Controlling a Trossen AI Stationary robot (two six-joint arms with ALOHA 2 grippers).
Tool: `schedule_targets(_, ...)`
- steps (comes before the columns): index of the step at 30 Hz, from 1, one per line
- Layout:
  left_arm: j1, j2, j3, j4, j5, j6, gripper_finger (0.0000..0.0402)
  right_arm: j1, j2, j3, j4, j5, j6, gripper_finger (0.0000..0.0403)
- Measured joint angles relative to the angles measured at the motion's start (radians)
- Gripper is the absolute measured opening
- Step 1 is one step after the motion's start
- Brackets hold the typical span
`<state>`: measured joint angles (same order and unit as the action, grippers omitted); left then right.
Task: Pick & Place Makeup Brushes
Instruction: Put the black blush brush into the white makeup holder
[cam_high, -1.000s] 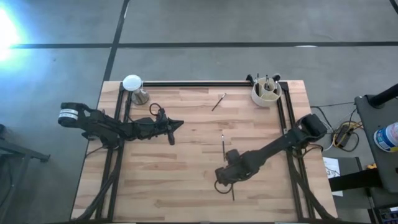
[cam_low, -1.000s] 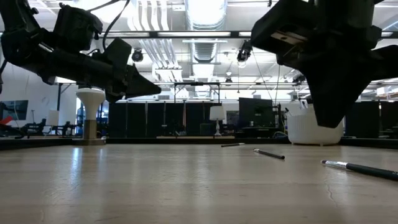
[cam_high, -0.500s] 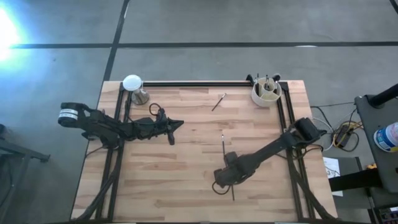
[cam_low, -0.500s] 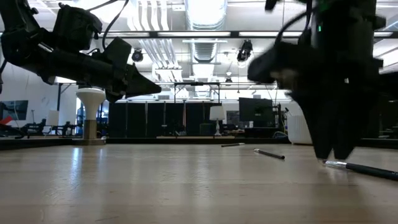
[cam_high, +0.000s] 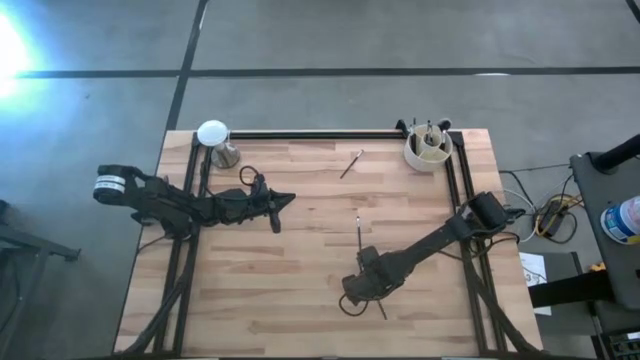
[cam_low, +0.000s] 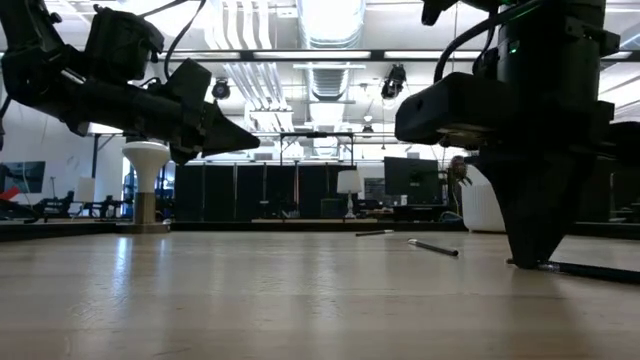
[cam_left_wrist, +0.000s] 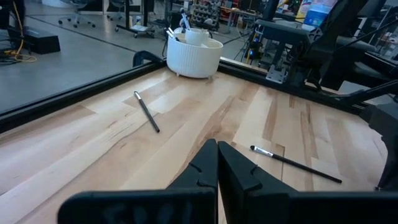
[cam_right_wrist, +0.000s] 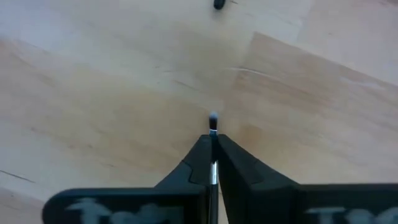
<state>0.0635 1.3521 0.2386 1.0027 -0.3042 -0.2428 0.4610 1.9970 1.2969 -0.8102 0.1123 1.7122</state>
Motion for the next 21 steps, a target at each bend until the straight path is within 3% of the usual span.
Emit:
schedule_targets(3, 0.0, 0.0, 0.0, 0.0, 0.0, 0.0, 0.0002, -0.004, -0.012, 0.001, 0.001, 0.013, -0.024, 0.0013)
schedule_targets(12, 0.0, 0.0, 0.0, -0.001, 0.0, -0.001, 0.0002, -0.022, -0.151, 0.0, -0.027, 0.218, -0.1, 0.0012)
schedule_targets(21, -0.001, 0.0, -0.005, 0.004, 0.0, -0.001, 0.0002, -0.091, -0.352, 0.0, -0.162, 0.529, -0.262, 0.0012)
